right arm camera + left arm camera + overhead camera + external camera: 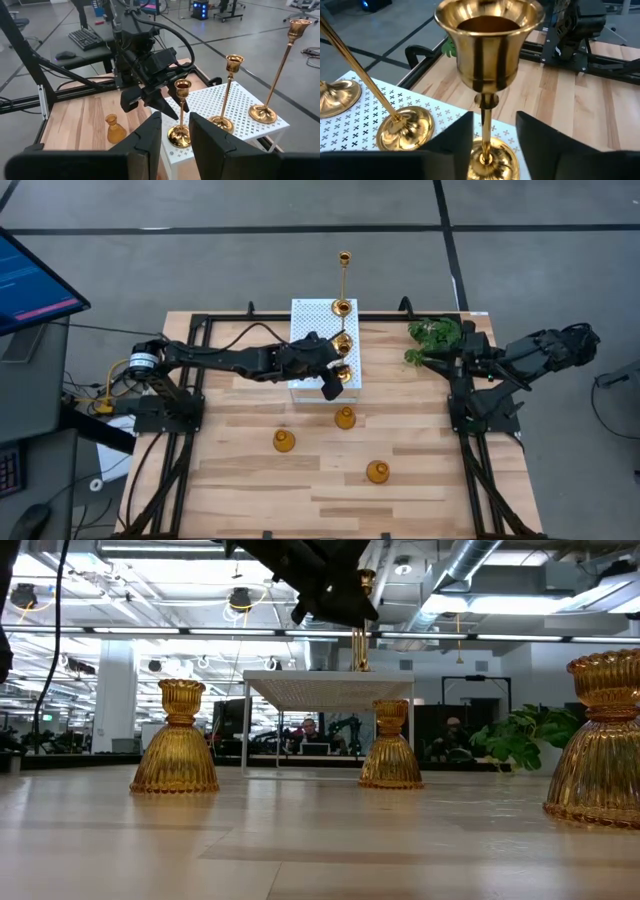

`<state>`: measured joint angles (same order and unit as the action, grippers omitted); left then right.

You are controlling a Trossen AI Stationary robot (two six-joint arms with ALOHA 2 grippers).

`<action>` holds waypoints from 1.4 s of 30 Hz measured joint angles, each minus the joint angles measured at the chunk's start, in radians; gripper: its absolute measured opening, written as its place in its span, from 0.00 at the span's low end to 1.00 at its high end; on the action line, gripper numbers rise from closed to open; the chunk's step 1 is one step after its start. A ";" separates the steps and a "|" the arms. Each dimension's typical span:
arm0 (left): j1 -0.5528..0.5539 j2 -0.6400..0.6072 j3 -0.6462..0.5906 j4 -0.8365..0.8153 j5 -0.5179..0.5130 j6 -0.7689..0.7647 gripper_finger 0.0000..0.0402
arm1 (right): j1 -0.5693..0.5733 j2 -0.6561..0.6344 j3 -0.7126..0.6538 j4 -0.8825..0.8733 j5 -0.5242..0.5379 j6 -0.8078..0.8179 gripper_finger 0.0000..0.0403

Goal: Pick & Place candle stick holders
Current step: Put the left orange candle holder on the shelf

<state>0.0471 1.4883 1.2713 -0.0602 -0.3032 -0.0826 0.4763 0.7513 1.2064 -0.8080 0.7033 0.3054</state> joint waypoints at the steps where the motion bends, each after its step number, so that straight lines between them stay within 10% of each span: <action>1: 0.000 0.000 0.000 0.000 -0.001 0.000 0.40 | 0.000 0.000 0.000 0.000 0.000 0.001 0.23; 15: -0.030 -0.234 -0.001 -0.309 -0.119 0.063 0.58 | 0.000 0.000 0.000 0.001 -0.031 0.002 0.23; 29: -0.475 -0.608 -0.026 -1.067 -0.078 -0.522 0.56 | 0.000 0.002 0.000 0.024 -0.033 0.009 0.23; 42: -0.731 -0.653 -0.422 -0.859 -0.164 -0.652 0.56 | 0.000 0.036 0.000 0.038 -0.053 0.035 0.23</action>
<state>-0.6843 0.8357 0.8493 -0.9195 -0.4669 -0.7347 0.4763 0.7877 1.2064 -0.7702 0.6507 0.3408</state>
